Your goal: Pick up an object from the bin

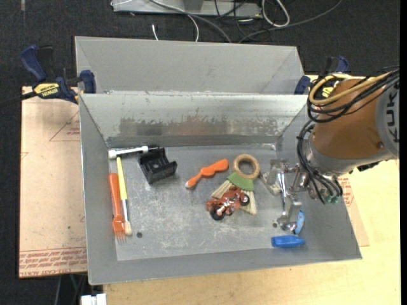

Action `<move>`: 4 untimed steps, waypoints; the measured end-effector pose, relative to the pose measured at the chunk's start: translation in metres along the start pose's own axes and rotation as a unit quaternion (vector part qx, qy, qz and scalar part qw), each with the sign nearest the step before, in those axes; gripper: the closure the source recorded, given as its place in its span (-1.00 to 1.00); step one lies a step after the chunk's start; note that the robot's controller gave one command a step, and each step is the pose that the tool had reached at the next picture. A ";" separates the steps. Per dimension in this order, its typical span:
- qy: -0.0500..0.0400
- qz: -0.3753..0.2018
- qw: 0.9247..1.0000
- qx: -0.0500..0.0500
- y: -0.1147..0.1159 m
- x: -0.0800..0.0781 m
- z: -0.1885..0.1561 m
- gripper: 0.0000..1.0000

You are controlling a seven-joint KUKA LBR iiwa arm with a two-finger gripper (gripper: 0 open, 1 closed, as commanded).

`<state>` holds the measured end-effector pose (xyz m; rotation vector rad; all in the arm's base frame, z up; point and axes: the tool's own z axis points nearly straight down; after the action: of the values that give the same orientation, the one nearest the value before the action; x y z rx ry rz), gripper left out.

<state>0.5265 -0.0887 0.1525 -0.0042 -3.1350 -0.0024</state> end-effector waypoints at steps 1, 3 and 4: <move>-0.004 -0.002 1.000 0.000 0.001 -0.002 -0.004 -1.00; -0.006 -0.094 0.996 0.002 0.089 -0.014 0.032 -1.00; -0.005 -0.083 0.997 0.000 0.086 -0.018 0.066 -1.00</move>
Offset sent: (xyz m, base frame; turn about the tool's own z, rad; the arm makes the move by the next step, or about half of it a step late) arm 0.0199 0.0800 -0.0825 -0.1429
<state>0.5438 -0.0030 0.0864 0.2568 -3.1350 -0.0046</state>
